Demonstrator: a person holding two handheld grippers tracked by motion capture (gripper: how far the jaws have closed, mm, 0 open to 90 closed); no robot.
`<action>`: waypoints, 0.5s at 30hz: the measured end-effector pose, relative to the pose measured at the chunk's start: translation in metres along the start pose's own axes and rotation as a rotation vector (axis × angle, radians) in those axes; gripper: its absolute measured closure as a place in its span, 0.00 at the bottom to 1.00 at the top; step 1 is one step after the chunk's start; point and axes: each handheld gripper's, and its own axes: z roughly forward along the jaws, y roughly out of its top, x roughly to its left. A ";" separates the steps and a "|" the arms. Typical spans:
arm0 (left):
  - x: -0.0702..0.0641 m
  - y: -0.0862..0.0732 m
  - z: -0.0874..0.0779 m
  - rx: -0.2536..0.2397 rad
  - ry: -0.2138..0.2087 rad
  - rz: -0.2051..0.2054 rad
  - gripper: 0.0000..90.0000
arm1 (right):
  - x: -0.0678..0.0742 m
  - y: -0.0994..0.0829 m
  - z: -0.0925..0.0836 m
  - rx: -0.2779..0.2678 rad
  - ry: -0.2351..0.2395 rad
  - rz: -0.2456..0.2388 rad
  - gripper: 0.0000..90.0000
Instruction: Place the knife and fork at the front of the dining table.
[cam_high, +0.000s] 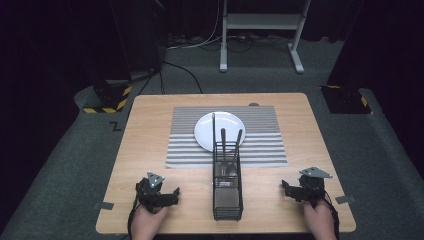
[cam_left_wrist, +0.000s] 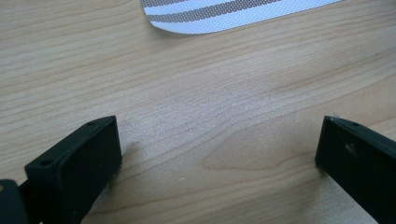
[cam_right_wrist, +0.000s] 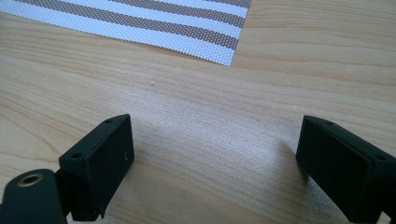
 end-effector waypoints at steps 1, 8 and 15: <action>0.000 0.000 0.000 0.000 0.000 0.000 0.00 | 0.000 0.000 0.000 0.000 0.000 -0.002 0.12; 0.000 0.000 0.000 0.000 0.001 0.000 0.00 | 0.000 0.000 0.000 0.000 0.001 -0.003 0.12; 0.000 -0.001 -0.001 -0.001 -0.002 -0.001 0.01 | 0.000 0.000 0.000 0.000 0.004 -0.005 0.12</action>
